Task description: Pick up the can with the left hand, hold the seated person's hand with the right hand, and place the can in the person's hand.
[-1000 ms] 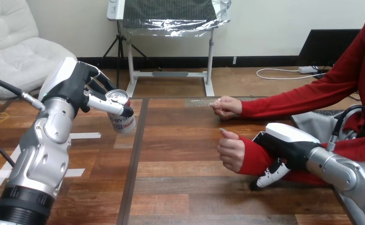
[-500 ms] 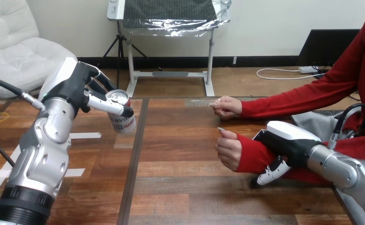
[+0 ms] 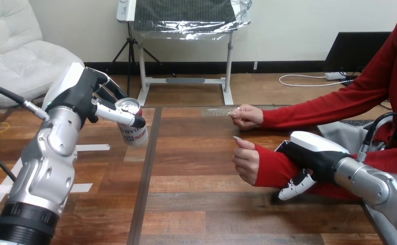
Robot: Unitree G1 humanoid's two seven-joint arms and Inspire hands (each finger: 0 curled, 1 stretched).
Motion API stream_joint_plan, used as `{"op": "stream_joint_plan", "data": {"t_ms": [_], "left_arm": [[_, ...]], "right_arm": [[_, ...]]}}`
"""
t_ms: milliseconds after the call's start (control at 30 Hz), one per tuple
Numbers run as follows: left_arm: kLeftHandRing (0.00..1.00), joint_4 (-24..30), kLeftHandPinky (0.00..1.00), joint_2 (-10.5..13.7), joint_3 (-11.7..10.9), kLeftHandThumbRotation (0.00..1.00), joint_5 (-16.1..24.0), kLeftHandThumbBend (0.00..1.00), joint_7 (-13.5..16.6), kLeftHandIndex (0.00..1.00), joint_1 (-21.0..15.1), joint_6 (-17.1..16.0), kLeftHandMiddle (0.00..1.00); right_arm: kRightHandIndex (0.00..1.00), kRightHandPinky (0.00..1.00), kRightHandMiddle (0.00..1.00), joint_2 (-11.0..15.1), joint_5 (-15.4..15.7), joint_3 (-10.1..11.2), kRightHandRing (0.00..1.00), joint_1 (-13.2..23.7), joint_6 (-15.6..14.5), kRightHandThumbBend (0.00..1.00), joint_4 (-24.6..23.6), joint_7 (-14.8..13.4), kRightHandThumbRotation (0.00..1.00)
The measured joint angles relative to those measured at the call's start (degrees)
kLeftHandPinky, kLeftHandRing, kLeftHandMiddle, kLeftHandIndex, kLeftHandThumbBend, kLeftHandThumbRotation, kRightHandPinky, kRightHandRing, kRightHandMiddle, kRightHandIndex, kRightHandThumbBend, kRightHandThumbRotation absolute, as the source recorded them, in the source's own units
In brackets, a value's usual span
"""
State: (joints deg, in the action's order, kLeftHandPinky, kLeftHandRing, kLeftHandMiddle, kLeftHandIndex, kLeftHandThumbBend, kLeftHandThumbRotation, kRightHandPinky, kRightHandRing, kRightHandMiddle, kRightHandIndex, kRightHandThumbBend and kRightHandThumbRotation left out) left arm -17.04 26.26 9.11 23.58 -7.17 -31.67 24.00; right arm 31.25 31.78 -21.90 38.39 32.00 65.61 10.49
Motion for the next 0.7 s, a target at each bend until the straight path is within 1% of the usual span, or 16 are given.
{"op": "stream_joint_plan", "data": {"t_ms": [267,500,700], "left_arm": [[0.36,0.0,0.3,0.0,0.0,0.0,0.0,0.8,-0.02,0.42,0.0,0.0,0.42],[0.36,0.0,0.3,0.0,0.0,0.0,0.0,0.8,-0.11,0.42,0.0,-0.05,0.41],[0.36,0.0,0.3,0.0,0.0,0.0,0.0,0.8,-0.29,0.42,0.0,-0.11,0.41]], "right_arm": [[0.4,0.33,0.4,0.07,-0.17,0.03,0.36,0.0,-0.08,0.65,0.0,0.38,0.16],[0.39,0.31,0.4,0.1,-0.26,0.06,0.35,0.0,-0.06,0.64,-0.01,0.39,0.16],[0.38,0.29,0.38,0.15,-0.49,0.17,0.32,0.0,-0.03,0.64,-0.03,0.45,0.19]]}}
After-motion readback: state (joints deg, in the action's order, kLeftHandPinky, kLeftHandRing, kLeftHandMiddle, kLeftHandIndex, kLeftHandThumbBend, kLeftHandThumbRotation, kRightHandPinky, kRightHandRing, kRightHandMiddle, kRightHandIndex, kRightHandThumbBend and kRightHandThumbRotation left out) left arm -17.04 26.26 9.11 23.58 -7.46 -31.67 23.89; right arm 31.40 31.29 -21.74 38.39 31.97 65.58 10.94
